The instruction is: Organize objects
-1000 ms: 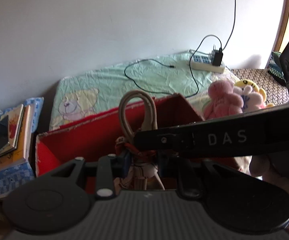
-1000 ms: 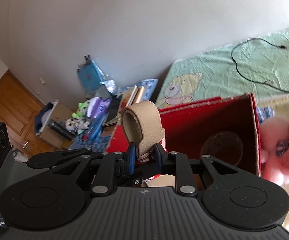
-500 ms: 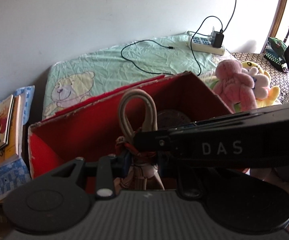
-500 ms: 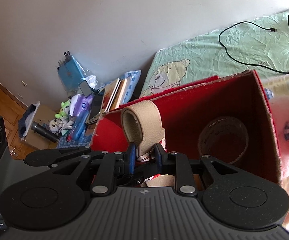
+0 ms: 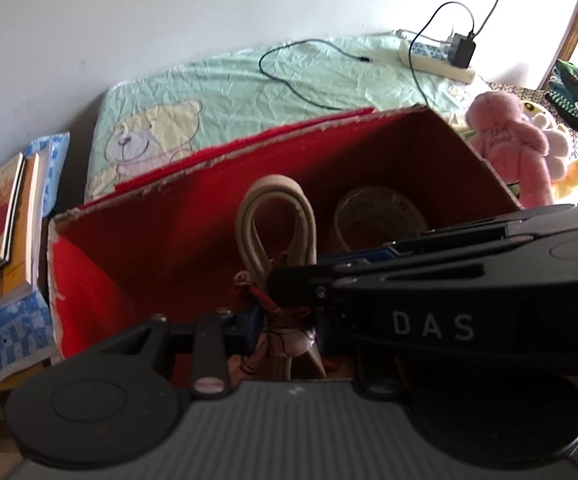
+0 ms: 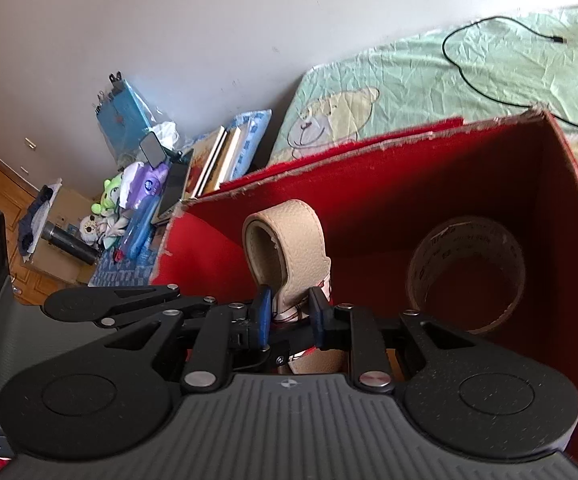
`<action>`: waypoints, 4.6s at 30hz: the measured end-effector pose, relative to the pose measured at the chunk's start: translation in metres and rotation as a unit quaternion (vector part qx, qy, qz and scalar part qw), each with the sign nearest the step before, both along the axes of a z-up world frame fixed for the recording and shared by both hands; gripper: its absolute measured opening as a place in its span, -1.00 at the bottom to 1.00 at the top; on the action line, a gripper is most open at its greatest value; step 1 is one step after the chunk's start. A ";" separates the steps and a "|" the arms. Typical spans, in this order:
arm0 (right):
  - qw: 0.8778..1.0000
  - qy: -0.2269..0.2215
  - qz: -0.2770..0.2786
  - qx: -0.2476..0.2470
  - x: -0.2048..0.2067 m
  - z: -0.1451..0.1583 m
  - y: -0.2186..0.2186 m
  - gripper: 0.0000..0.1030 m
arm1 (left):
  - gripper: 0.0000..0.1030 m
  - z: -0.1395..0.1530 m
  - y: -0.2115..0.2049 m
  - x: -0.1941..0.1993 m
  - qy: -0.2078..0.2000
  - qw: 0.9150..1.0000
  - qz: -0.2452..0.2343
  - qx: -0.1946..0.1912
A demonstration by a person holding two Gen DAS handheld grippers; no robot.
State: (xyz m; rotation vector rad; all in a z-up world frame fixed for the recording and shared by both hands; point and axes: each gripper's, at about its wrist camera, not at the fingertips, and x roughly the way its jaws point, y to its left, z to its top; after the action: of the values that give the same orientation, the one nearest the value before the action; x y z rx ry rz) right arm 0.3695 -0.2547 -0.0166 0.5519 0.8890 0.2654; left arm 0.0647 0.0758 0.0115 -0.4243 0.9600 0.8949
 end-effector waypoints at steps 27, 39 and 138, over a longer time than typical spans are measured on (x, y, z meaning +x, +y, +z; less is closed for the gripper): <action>0.995 0.101 -0.016 0.008 0.028 -0.029 -0.007 -0.81 | -0.51 -0.040 0.032 0.008 0.040 0.992 0.081 -0.086; 0.994 0.107 -0.025 0.008 0.031 -0.030 -0.006 -0.87 | -0.49 -0.042 0.032 0.009 0.058 0.989 0.104 -0.084; 0.972 0.114 0.064 -0.194 0.020 -0.031 0.010 -0.51 | 0.25 -0.033 0.037 0.035 0.053 0.956 0.223 -0.184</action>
State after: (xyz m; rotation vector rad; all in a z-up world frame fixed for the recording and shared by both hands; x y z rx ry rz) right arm 0.3898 -0.2449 -0.0473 0.1625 1.1685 0.1407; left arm 0.0994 0.1127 -0.0213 -0.9465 1.1581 1.1548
